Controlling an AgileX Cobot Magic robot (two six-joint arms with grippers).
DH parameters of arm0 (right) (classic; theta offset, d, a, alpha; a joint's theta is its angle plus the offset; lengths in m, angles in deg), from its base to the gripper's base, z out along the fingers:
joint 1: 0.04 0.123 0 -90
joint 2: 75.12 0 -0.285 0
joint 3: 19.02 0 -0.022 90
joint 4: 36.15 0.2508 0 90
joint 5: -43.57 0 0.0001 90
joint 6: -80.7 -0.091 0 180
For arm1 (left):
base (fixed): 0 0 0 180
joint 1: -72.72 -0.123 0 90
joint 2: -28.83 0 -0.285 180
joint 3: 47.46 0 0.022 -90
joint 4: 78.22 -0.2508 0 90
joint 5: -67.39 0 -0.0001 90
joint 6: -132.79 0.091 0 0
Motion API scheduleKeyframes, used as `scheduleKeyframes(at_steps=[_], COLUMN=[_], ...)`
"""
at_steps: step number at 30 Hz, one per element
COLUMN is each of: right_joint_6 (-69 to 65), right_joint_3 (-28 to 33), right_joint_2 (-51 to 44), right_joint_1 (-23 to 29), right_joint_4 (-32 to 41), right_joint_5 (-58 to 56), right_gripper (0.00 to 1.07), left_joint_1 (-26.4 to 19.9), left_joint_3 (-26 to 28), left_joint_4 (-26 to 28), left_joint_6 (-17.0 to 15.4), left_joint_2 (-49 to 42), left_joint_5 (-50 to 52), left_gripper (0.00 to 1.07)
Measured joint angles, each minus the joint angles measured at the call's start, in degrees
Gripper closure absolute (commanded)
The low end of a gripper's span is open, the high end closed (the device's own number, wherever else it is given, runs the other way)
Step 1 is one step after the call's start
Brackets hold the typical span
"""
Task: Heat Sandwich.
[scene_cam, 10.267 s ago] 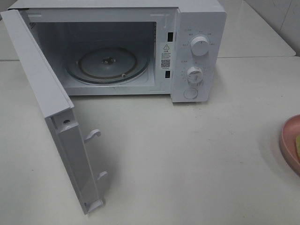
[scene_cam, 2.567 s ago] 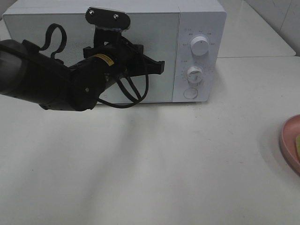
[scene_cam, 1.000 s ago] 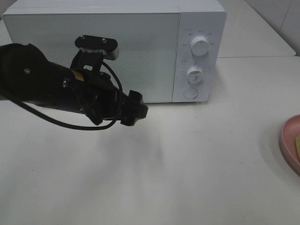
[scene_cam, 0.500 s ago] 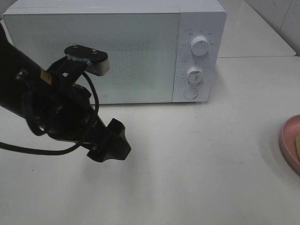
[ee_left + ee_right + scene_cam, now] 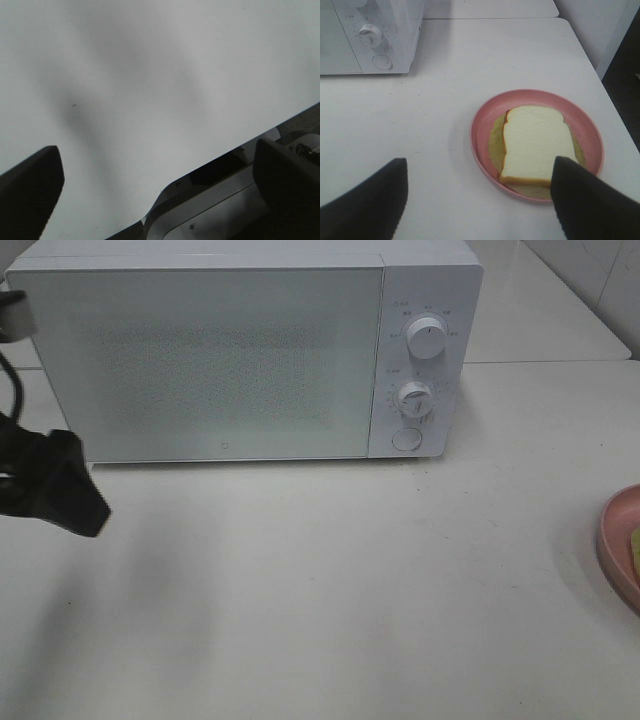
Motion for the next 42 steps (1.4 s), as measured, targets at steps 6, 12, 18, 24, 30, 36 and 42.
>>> scheduleKeyframes(at_steps=[6,12,18,24,30,36,42], right_joint_6=[0.0,0.0,0.0,0.0,0.0,0.0,0.0], right_joint_3=[0.0,0.0,0.0,0.0,0.0,0.0,0.0], right_joint_2=[0.0,0.0,0.0,0.0,0.0,0.0,0.0], right_joint_1=[0.0,0.0,0.0,0.0,0.0,0.0,0.0], right_joint_4=[0.0,0.0,0.0,0.0,0.0,0.0,0.0], right_joint_5=[0.0,0.0,0.0,0.0,0.0,0.0,0.0], right_gripper=[0.31,0.31,0.31,0.31,0.31,0.31,0.31], left_joint_1=[-11.3,-19.0,-19.4,-19.4,-19.4,-19.4,-19.4], left_joint_3=[0.0,0.0,-2.4,-9.2,-16.8,-20.5,-20.7], left_joint_4=[-2.9,-4.9,-5.8,-6.1,-6.5,-8.9,-13.6], left_joint_6=[-0.3,-2.1,-2.3,-2.3,-3.4,-6.2,-11.7], left_joint_2=[-4.8,-10.5,-15.5,-23.3,-35.4,-46.6,-60.0], left_joint_5=[-6.3,-12.0,-13.1,-12.4,-9.5,-8.5,-8.1], left_gripper=[0.08,0.08,0.08,0.08,0.08,0.08,0.08])
